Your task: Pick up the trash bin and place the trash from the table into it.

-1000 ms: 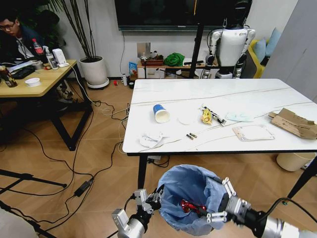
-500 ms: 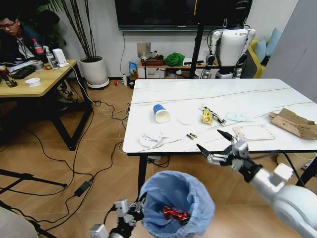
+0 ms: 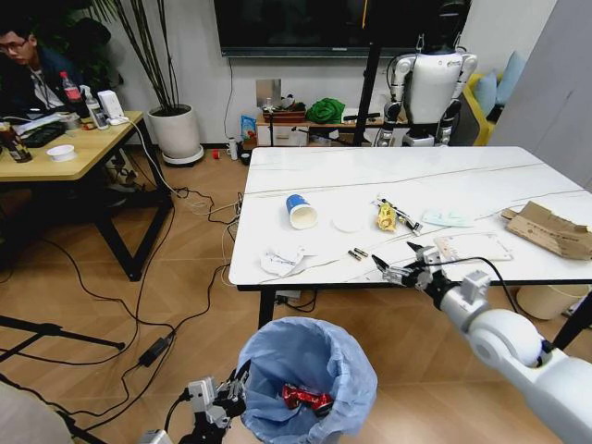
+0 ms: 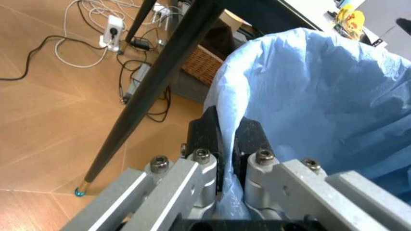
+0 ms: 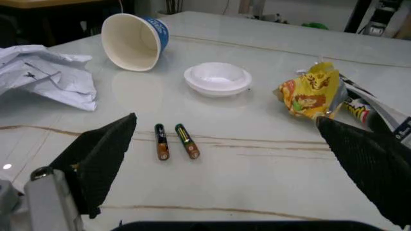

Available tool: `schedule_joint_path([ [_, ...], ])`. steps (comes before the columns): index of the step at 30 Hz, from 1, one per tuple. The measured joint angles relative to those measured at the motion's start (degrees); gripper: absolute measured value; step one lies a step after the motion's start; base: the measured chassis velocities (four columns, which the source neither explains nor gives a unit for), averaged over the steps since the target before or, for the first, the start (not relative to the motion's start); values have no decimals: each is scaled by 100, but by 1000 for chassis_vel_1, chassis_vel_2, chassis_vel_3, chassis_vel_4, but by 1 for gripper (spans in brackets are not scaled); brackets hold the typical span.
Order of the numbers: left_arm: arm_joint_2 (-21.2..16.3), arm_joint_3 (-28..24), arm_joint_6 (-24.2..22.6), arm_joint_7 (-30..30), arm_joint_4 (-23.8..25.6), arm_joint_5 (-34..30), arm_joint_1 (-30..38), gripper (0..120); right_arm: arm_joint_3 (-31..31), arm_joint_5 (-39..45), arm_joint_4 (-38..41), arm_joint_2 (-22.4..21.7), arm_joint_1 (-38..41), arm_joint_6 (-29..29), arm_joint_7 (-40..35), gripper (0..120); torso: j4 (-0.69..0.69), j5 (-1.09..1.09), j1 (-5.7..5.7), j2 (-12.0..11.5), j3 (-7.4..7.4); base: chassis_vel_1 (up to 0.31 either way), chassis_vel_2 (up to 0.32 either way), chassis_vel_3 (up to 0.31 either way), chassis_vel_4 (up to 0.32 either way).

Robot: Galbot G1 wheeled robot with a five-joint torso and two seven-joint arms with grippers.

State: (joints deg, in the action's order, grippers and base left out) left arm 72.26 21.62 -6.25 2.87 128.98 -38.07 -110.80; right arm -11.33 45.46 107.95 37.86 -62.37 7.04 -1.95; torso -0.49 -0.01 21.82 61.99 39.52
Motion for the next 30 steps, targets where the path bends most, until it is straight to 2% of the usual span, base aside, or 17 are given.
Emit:
schedule_joint_path([
  [6, 41, 54, 0, 7, 2, -31, 16, 1, 584, 79, -415, 253, 681, 135, -13, 100, 0, 0, 0, 0, 0, 0, 0, 0, 0],
  [18, 139, 117, 6, 14, -45, -47, 24, 1, 755, -140, -1149, 289, 988, -35, 295, 100, -1, 1, 0, 0, -1, 0, 0, 0, 0],
  [30, 160, 143, 7, 33, -66, -110, 86, 1, 860, -180, -1110, 216, 882, -80, 310, 100, -2, 1, 0, 0, -1, 0, 0, 0, 0],
])
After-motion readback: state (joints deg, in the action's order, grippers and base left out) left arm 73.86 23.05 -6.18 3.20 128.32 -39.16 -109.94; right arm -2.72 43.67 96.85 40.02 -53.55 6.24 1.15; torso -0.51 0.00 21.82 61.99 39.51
